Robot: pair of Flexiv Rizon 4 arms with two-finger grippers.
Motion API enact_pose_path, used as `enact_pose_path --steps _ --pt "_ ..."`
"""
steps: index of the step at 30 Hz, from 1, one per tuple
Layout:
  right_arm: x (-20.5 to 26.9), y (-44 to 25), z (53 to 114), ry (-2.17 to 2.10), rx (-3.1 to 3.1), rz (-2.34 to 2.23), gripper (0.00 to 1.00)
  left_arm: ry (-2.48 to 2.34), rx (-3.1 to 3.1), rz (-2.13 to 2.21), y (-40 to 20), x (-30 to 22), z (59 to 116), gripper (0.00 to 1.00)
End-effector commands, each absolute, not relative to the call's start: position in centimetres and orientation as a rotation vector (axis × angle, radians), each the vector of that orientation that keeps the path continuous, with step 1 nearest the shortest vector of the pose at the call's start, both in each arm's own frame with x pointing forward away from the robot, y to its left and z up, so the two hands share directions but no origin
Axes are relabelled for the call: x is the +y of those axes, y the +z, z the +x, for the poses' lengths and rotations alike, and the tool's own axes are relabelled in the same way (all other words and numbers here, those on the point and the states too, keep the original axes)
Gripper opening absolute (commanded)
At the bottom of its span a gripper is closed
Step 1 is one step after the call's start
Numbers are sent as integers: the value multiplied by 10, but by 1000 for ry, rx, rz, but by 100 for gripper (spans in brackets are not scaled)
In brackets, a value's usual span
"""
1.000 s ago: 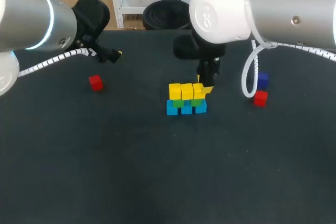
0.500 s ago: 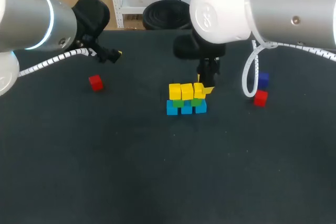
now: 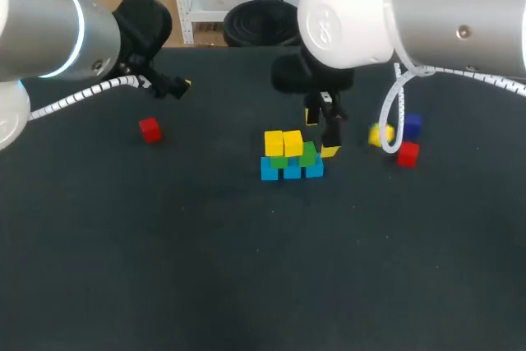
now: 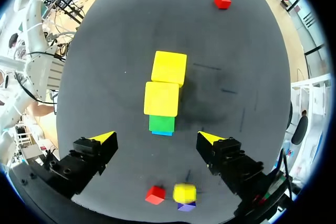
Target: Place the blue cubes, place green cubes on the blue cubes, place the yellow cubes on the green cubes, then place the red cubes on the yellow cubes, and place purple cube on the red cubes.
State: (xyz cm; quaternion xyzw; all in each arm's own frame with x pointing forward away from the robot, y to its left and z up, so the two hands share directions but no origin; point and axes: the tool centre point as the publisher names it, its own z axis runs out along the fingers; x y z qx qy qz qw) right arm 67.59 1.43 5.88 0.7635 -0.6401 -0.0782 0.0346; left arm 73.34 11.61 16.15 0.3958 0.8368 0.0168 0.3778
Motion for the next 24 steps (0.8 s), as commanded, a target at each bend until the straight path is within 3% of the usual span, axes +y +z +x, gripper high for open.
enact_pose_path --steps 1,24 --pt "12 60 676 -236 -1981 2342 100 39 2138 1014 162 117 734 100" --pt "-86 52 727 -116 -2368 1954 100 39 2138 1014 162 117 734 100"
